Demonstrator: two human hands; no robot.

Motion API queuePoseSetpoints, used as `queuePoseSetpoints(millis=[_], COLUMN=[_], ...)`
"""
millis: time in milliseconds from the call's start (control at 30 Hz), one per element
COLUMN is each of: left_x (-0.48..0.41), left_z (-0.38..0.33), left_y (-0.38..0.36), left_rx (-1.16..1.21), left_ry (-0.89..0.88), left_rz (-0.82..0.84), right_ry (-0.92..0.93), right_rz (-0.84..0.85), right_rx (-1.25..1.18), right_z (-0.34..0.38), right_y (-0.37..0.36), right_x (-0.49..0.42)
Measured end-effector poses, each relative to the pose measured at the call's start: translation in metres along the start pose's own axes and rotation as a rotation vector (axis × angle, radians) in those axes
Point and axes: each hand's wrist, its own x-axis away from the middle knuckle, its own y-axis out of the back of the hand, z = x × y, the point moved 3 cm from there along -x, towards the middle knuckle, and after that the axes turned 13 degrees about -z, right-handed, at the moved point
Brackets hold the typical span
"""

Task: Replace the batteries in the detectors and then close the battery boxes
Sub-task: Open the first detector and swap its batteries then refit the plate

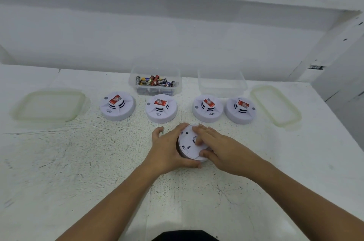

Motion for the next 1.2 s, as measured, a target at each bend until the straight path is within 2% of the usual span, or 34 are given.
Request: queuePoseSetpoints(millis=[167, 400, 533, 667, 800, 933, 1200], left_x=[-0.005, -0.007, -0.007, -0.007, -0.009, -0.010, -0.006], left_z=[-0.002, 0.000, 0.001, -0.004, -0.002, 0.003, -0.015], left_y=[0.005, 0.005, 0.003, 0.008, 0.004, 0.000, -0.005], left_rx=[0.040, 0.057, 0.061, 0.060, 0.031, 0.136, 0.127], left_ry=[-0.019, -0.007, -0.021, -0.016, 0.019, 0.051, -0.042], left_rz=[0.004, 0.070, 0.073, 0.061, 0.048, 0.022, 0.013], right_ry=[-0.015, 0.085, 0.043, 0.098, 0.164, 0.148, 0.176], right_rz=[0.044, 0.012, 0.174, 0.273, 0.257, 0.235, 0.287], right_rx=[-0.012, 0.010, 0.029, 0.188, 0.305, 0.344, 0.396], right_z=[-0.001, 0.001, -0.004, -0.001, 0.005, 0.006, 0.000], right_y=[-0.002, 0.007, 0.019, 0.023, 0.026, 0.030, 0.033], right_x=[-0.003, -0.008, -0.022, -0.033, -0.035, -0.031, -0.029])
